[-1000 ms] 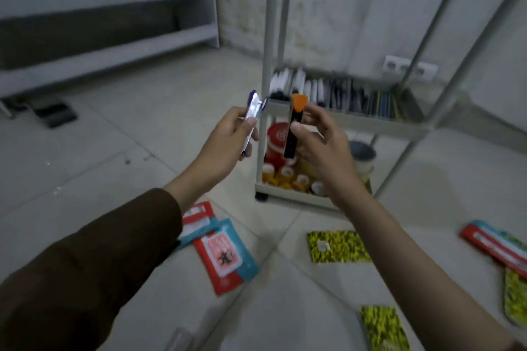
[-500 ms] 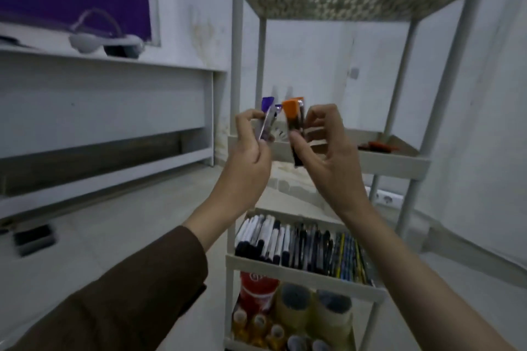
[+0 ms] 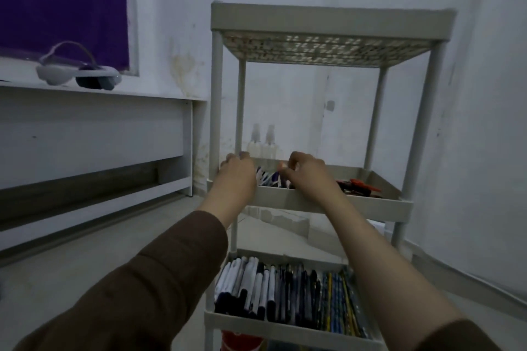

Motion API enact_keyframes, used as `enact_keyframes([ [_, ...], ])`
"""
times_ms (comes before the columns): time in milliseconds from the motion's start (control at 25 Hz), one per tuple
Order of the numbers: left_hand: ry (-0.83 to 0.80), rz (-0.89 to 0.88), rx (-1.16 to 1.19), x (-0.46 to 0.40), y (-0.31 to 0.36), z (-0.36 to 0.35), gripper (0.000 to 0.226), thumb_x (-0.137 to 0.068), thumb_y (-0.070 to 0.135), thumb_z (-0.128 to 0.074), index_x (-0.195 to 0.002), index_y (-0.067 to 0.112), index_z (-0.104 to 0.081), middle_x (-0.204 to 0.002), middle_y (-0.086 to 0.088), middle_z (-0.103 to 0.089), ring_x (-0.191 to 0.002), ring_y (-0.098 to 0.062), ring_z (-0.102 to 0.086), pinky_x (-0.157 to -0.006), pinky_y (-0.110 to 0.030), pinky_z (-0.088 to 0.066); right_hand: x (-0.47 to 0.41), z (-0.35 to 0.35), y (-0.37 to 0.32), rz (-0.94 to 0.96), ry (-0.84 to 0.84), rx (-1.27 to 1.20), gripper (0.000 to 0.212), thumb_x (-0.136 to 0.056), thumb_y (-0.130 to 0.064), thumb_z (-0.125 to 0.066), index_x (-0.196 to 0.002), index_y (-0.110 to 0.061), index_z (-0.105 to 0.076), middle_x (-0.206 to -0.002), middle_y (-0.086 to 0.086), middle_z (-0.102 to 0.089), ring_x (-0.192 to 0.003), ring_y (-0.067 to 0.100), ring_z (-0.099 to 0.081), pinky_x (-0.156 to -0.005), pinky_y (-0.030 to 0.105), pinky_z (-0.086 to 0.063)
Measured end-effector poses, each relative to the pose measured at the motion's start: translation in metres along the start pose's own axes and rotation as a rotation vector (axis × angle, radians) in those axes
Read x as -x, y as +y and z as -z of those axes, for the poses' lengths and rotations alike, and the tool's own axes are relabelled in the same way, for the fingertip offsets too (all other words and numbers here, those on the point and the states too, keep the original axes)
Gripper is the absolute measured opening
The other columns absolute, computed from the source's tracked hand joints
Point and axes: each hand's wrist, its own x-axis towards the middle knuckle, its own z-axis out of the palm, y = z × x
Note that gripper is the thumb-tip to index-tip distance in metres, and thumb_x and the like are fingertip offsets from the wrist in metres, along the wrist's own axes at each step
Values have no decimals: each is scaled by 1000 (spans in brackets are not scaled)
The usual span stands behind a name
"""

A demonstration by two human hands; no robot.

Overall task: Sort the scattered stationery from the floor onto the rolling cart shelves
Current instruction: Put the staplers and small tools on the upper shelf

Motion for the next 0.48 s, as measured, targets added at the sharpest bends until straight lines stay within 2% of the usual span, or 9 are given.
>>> enact_keyframes([
  [80,-6,-5,-12,-2,-1,-2,43,-93,2,-41,-135,1,-32,-127,-21,-42,-111,-34,-51,-90,-35,-42,-1,0,-1,4,-40,-1,24,-93,-29,-51,-85,-7,-58,-82,9,-58,-77,23,-51,-64,28,-37],
  [240,-29,-17,-43,-3,-3,-3,41,-92,0,-41,-132,-4,-35,-129,-22,-39,-111,-33,-51,-91,-33,-42,2,0,-1,78,11,0,27,-95,-29,-47,-87,-9,-63,-81,9,-65,-70,19,-60,-72,31,-48],
  [320,-31,-36,-42,-2,-3,-3,40,-91,-1,-41,-130,-4,-35,-127,-22,-41,-111,-35,-50,-91,-35,-42,5,1,-1,70,38,-9,26,-95,-29,-48,-87,-10,-64,-79,7,-65,-67,16,-60,-72,31,-49],
  [480,-77,-63,-52,-3,-4,-2,28,-93,1,-36,-118,-2,-47,-118,-20,-52,-105,-32,-53,-82,-33,-41,13,-3,-3,63,147,136,31,-96,-27,-41,-81,-5,-58,-75,10,-59,-76,29,-56,-63,31,-42],
])
